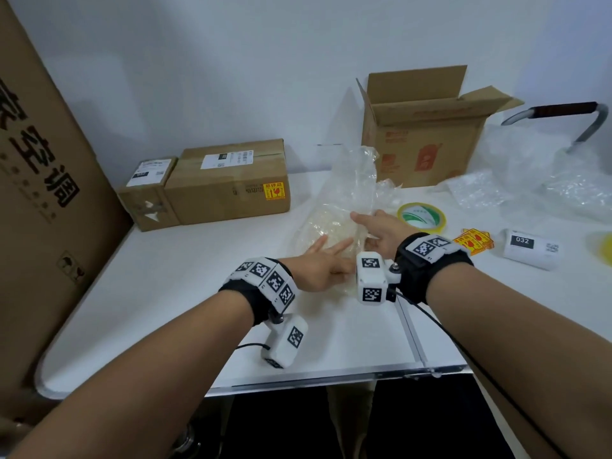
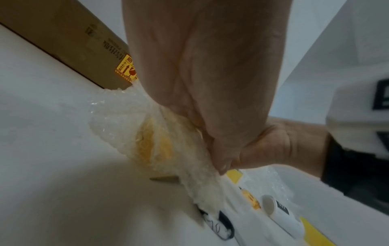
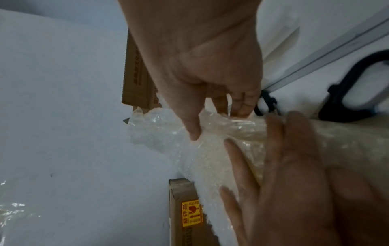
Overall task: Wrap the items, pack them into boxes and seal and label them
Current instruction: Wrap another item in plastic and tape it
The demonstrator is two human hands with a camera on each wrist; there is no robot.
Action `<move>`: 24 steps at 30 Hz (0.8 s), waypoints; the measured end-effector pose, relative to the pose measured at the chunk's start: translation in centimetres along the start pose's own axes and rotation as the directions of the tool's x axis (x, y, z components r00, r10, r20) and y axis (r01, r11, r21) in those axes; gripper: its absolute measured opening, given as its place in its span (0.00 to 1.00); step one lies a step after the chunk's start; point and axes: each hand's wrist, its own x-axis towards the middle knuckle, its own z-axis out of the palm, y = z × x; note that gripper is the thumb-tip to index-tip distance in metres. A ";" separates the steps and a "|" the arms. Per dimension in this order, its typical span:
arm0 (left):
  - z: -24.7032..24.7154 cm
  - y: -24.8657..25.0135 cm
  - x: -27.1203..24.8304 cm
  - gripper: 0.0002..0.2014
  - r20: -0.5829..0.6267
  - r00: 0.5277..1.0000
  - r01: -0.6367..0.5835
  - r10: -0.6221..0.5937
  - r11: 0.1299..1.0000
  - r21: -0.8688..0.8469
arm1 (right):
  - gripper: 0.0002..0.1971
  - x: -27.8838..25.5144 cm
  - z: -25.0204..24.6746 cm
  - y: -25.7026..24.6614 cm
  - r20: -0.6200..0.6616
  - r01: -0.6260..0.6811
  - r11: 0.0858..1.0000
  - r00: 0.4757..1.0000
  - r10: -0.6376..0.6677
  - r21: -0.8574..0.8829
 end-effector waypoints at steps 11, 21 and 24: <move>-5.0 -4.2 -2.0 0.46 -0.356 0.768 -0.061 -0.532 0.493 -0.868 | 0.22 -0.1 -1.0 0.3 0.105 0.001 0.979 0.994 -0.023 0.205; -8.2 -4.7 -4.0 0.23 -0.333 0.852 -0.290 -0.404 0.165 -0.943 | 0.13 -2.2 0.6 -2.1 0.308 0.218 0.967 0.918 -0.249 0.131; -9.6 -4.9 -4.5 0.18 -0.470 0.767 -0.334 -0.437 0.354 -0.873 | 0.17 -3.2 1.3 -3.8 0.286 0.333 0.938 0.893 -0.348 0.101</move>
